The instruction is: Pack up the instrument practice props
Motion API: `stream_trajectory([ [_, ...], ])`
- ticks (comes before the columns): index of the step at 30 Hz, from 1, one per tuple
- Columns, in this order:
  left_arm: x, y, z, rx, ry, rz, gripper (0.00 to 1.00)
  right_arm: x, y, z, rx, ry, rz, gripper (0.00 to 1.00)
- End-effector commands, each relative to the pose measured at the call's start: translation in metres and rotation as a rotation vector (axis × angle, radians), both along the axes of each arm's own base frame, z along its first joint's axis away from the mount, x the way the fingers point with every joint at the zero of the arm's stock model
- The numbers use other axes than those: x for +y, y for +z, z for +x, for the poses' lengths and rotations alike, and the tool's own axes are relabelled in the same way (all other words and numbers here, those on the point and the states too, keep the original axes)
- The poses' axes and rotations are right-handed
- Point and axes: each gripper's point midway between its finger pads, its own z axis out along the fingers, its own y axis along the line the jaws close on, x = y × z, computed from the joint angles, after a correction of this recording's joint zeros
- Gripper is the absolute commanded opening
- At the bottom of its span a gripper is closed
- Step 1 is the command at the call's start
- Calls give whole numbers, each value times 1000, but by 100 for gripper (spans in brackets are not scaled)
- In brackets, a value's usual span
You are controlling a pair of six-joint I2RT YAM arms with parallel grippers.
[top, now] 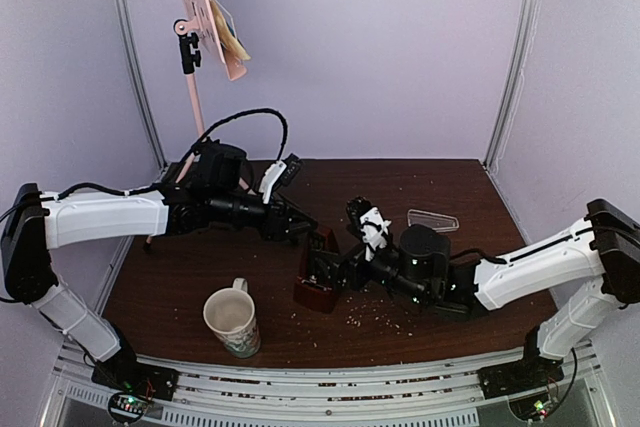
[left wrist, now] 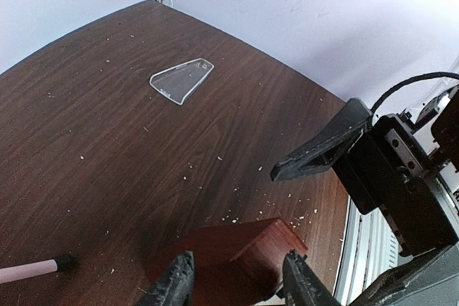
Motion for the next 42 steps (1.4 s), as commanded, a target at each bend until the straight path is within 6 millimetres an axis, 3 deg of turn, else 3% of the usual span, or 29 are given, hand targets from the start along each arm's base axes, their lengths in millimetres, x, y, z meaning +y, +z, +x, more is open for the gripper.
stream_trajectory([
  [1, 2, 13, 0, -44, 4, -26, 45, 8, -1, 7, -39, 2, -91, 100],
  [17, 1, 10, 1, -43, 0, -21, 45, 5, -38, 27, -1, 6, -156, 100],
  [42, 1, 8, 0, -42, -3, -17, 45, 0, -44, 34, 61, 45, -86, 96],
])
